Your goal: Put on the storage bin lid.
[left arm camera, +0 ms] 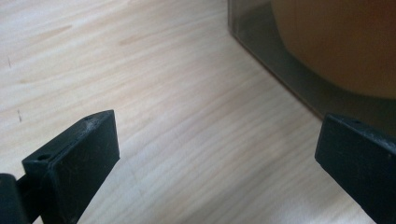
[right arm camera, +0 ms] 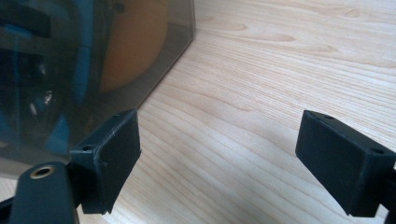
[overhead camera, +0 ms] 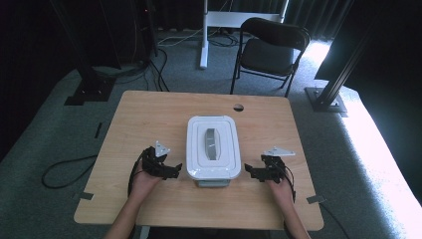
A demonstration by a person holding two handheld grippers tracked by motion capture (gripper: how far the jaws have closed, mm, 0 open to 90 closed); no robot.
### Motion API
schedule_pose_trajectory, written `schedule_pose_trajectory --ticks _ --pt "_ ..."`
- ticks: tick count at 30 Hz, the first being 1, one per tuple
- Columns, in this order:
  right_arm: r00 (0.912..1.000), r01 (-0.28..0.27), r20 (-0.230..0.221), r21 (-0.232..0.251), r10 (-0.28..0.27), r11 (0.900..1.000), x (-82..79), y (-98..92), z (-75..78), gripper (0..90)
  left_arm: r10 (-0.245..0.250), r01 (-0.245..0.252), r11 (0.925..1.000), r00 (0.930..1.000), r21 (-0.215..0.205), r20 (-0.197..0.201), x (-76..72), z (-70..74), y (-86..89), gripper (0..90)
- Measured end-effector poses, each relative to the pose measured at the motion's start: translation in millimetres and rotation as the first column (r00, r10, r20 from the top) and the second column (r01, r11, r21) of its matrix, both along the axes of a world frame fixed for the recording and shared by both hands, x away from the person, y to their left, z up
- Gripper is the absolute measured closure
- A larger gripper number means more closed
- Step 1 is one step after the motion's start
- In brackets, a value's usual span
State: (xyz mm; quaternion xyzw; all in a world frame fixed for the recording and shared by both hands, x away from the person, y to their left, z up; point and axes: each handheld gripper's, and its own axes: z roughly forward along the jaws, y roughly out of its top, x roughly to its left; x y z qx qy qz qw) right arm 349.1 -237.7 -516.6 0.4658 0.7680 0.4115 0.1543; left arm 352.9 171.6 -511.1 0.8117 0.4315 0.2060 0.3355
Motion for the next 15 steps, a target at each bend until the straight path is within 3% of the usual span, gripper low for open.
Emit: schedule_pose_trajectory --ticks 9,15 --pt "0.9978 0.056 0.037 0.008 -0.056 0.998 -11.9 -14.5 -2.0 13.1 0.039 -0.039 0.9984 0.9992 -0.041 0.001 -16.1 -5.3 26.1 0.3" --pt "0.9956 0.083 0.044 -0.008 -0.083 0.996 -19.7 -23.2 -6.2 12.8 0.066 -0.064 0.9951 0.9974 -0.076 0.029 -24.4 -4.0 42.5 0.3"
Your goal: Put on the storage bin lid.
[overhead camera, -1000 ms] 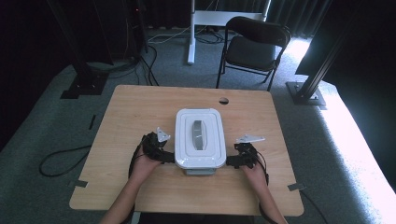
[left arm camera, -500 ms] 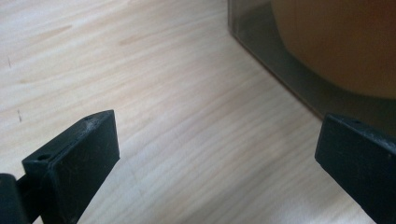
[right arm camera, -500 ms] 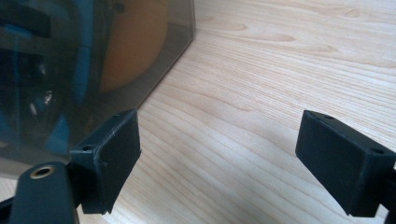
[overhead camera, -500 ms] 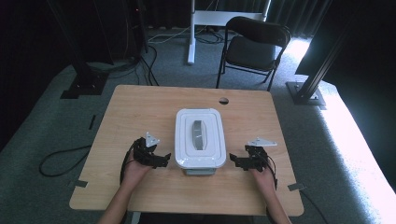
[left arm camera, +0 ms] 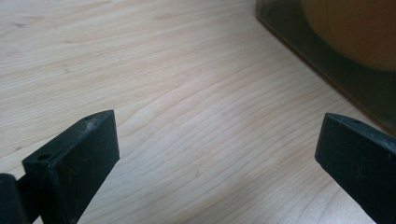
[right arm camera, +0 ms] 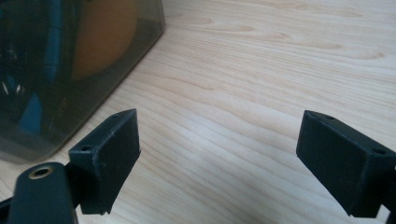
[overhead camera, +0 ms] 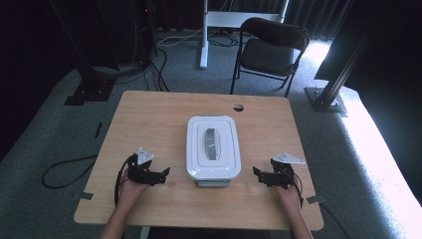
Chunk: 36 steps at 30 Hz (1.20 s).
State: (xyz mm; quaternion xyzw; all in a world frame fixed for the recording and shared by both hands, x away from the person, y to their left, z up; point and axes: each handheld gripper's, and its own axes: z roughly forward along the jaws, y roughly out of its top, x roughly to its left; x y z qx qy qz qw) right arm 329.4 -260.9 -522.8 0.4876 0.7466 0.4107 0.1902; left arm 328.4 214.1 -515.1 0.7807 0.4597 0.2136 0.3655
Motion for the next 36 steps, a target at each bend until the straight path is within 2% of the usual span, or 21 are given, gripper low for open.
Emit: schedule_pose_trajectory --ticks 3,9,10,15,16,19,21,22,25,30,32,34,36 --pt "0.9998 0.019 0.0 -0.003 -0.019 1.0 -3.4 -5.1 -2.3 12.8 0.003 -0.003 1.0 1.0 0.003 0.006 -2.9 0.2 4.4 0.3" --pt "0.9984 0.057 0.006 -0.012 -0.057 0.998 -10.7 -13.7 -3.8 12.8 0.02 -0.02 0.9997 0.9998 -0.017 0.003 -11.4 -3.5 18.7 0.3" --pt "0.9981 0.062 0.005 -0.029 -0.061 0.998 -13.8 -16.9 -4.2 12.8 0.023 -0.023 0.9996 0.9997 -0.018 0.005 -12.8 -4.6 20.9 0.3" --pt "0.9957 0.093 0.011 -0.032 -0.092 0.995 -21.5 -25.7 -4.7 12.6 0.057 -0.058 0.9982 0.9983 -0.014 -0.014 -17.4 -9.7 31.9 0.3" --pt "0.9932 0.115 0.019 -0.036 -0.115 0.993 -24.9 -31.0 -4.8 12.6 0.063 -0.063 0.9979 0.9979 -0.016 -0.013 -18.6 -10.2 34.7 0.3" --pt "0.9904 0.137 0.021 -0.022 -0.136 0.99 -30.4 -39.0 -5.1 12.5 0.089 -0.089 0.9954 0.996 -0.035 -0.007 -24.0 -11.3 44.0 0.2" --pt "0.9898 0.141 0.019 -0.014 -0.141 0.99 -32.0 -41.5 -5.3 12.5 0.119 -0.119 0.9921 0.9928 -0.038 0.0 -28.2 -12.9 49.8 0.3" --pt "0.9898 0.141 0.019 -0.014 -0.141 0.99 -32.0 -41.5 -5.3 12.5 0.119 -0.119 0.9921 0.9928 -0.038 0.0 -28.2 -12.9 49.8 0.3" --pt "0.9821 0.188 0.024 -0.03 -0.187 0.982 -37.8 -50.2 -7.2 12.5 0.161 -0.161 0.9863 0.9869 -0.036 -0.006 -35.2 -14.1 62.4 0.3" --pt "0.9656 0.26 0.02 -0.02 -0.259 0.965 -43.5 -59.7 -10.0 12.3 0.219 -0.22 0.9749 0.9756 -0.037 -0.015 -42.0 -14.3 76.7 0.3" --pt "0.9517 0.307 0.022 -0.044 -0.306 0.951 -45.8 -61.7 -12.5 12.0 0.248 -0.249 0.9677 0.9685 -0.042 -0.025 -44.6 -15.6 82.6 0.3" --pt "0.9482 0.318 0.018 -0.058 -0.317 0.946 -46.4 -62.8 -14.6 12.1 0.285 -0.286 0.9577 0.958 -0.031 -0.026 -47.3 -17.9 86.9 0.3" --pt "0.9416 0.337 0.016 -0.088 -0.336 0.938 -44.9 -62.0 -18.6 12.1 0.318 -0.319 0.9477 0.9471 -0.016 -0.044 -48.2 -20.3 91.3 0.3"
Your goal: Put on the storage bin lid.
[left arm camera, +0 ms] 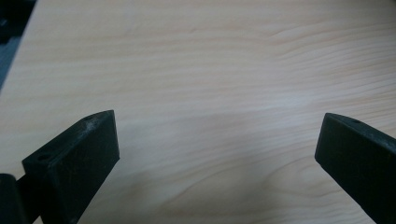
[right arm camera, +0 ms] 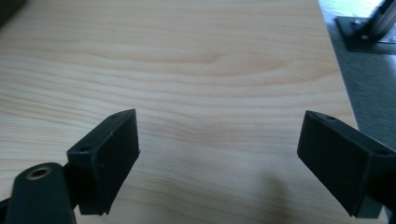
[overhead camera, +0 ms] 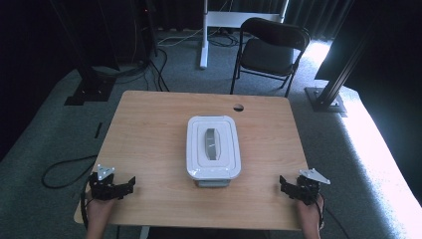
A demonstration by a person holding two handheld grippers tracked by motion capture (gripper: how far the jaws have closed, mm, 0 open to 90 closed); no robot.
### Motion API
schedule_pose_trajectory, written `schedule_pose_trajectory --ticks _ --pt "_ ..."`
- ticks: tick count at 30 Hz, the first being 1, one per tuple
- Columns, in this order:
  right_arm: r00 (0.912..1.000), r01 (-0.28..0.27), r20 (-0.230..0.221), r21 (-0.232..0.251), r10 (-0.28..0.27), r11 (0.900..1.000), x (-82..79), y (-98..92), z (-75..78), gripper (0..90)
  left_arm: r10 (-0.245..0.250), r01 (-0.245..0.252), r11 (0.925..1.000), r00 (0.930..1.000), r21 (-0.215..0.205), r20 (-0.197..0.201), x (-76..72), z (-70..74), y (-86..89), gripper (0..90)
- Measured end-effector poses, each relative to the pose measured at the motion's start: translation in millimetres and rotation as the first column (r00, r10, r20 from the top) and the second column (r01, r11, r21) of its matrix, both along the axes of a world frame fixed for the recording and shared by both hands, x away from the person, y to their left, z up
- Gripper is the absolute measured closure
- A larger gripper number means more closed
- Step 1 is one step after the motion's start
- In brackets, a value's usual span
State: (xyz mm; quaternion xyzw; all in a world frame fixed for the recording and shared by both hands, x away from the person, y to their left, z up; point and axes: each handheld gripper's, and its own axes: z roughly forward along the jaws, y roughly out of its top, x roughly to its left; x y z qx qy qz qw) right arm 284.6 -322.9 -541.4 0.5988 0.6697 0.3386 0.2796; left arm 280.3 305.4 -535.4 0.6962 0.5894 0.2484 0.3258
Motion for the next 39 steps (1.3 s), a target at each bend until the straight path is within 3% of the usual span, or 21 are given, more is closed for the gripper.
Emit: schedule_pose_trajectory --ticks 4,6,11,15,23,28,39 --pt "0.9992 -0.005 -0.041 -0.036 0.004 0.999 4.6 5.3 -7.1 12.1 0.042 -0.042 0.9991 0.9989 0.009 -0.023 1.7 -3.9 5.4 0.3" --pt "0.9992 0.008 -0.039 -0.054 -0.01 0.999 5.3 6.9 -7.0 12.1 0.055 -0.055 0.9983 0.9977 0.022 -0.039 2.5 -5.5 6.5 0.3" --pt "0.9971 0.033 -0.068 -0.044 -0.036 0.999 7.9 5.2 -7.9 12.6 0.076 -0.073 0.9957 0.995 0.057 -0.064 3.3 -10.3 6.8 0.3" --pt "0.9947 0.043 -0.091 -0.039 -0.046 0.998 10.1 4.4 -8.7 12.6 0.082 -0.078 0.9953 0.9943 0.057 -0.068 2.8 -10.8 8.6 0.3" --pt "0.993 0.061 -0.099 -0.029 -0.063 0.998 11.6 3.2 -8.8 12.0 0.075 -0.07 0.9956 0.994 0.063 -0.08 4.9 -11.0 10.4 0.3" --pt "0.9949 0.019 -0.098 -0.03 -0.021 0.999 14.3 3.1 -8.9 12.1 0.04 -0.035 0.9973 0.9959 0.064 -0.081 6.4 -11.0 13.6 0.3" --pt "0.995 0.017 -0.098 -0.029 -0.02 0.999 14.5 3.1 -9.0 12.1 0.034 -0.029 0.9975 0.9961 0.065 -0.081 6.4 -11.0 14.0 0.3"
